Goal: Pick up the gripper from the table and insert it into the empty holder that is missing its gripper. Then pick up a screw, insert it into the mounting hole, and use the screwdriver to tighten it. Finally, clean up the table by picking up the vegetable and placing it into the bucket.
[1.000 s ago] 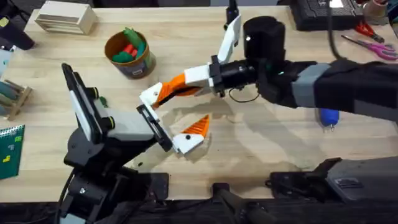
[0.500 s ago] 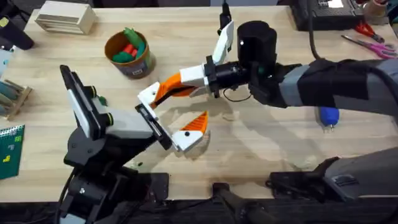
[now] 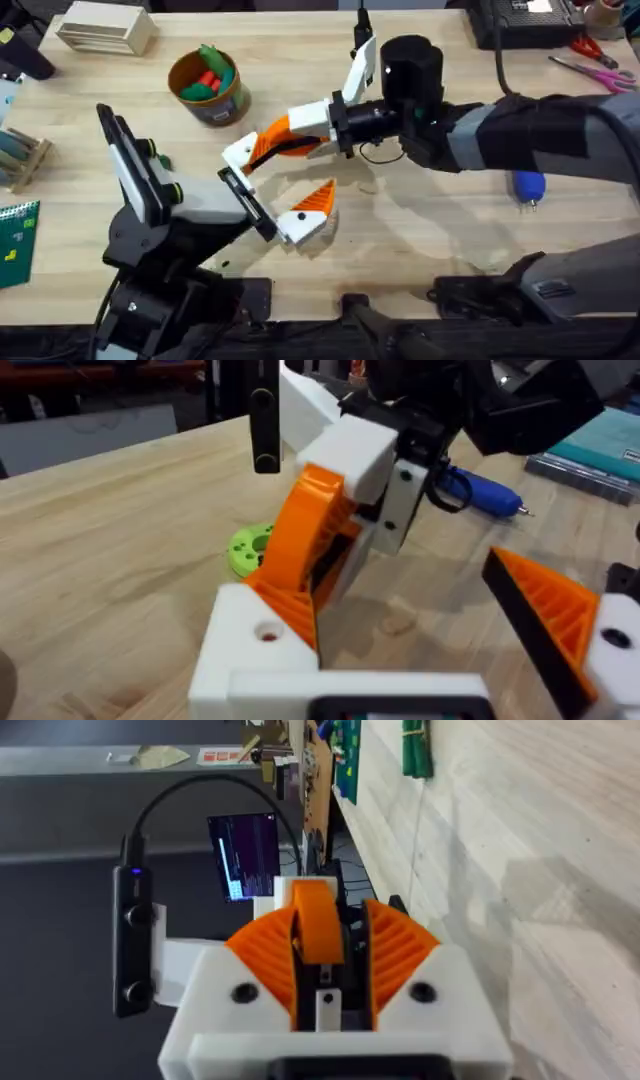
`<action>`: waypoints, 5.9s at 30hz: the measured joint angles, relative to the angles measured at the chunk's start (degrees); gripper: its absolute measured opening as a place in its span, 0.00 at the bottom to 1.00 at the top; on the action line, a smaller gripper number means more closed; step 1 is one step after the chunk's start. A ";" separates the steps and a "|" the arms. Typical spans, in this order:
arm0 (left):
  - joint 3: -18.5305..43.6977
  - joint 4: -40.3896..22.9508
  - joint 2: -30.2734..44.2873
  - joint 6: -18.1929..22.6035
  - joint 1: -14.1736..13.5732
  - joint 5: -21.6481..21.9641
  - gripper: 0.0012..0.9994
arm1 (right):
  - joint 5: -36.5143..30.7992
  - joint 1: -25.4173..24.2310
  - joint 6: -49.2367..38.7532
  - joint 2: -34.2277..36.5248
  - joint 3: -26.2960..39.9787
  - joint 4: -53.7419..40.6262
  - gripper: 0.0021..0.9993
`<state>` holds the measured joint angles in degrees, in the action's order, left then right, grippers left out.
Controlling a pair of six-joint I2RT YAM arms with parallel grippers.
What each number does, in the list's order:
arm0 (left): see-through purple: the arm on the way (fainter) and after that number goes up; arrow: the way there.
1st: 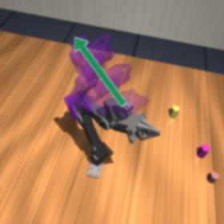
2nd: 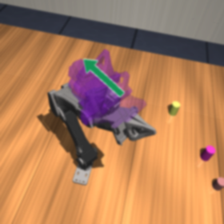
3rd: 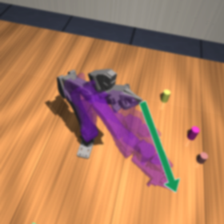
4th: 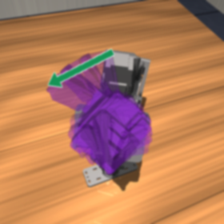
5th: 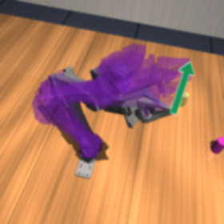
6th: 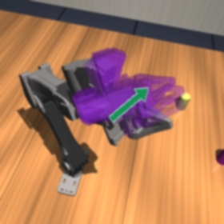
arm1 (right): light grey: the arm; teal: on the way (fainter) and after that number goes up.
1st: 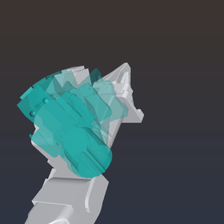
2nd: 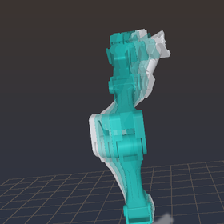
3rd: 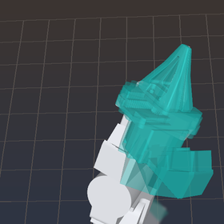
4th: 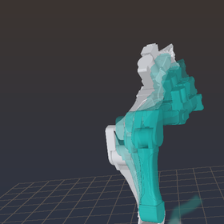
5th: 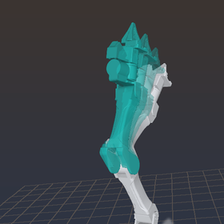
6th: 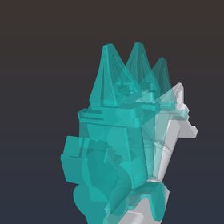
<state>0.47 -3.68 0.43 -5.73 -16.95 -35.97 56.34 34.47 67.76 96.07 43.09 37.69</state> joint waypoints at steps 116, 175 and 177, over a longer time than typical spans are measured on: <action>0.10 -0.44 -0.12 2.53 -1.68 -9.97 0.99 | -61.21 1.62 -67.60 -1.37 25.90 -63.26 0.01; 0.09 -0.62 -0.11 2.20 -1.95 -11.50 0.99 | -47.69 22.26 -66.05 -1.90 48.52 -89.54 0.00; 0.11 -0.64 -0.11 2.22 -1.95 -11.93 0.99 | -47.67 22.26 -66.06 -1.70 48.54 -89.65 0.00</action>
<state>0.58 -4.32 0.32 -3.51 -18.90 -47.90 8.66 56.73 1.70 94.37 91.64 -51.96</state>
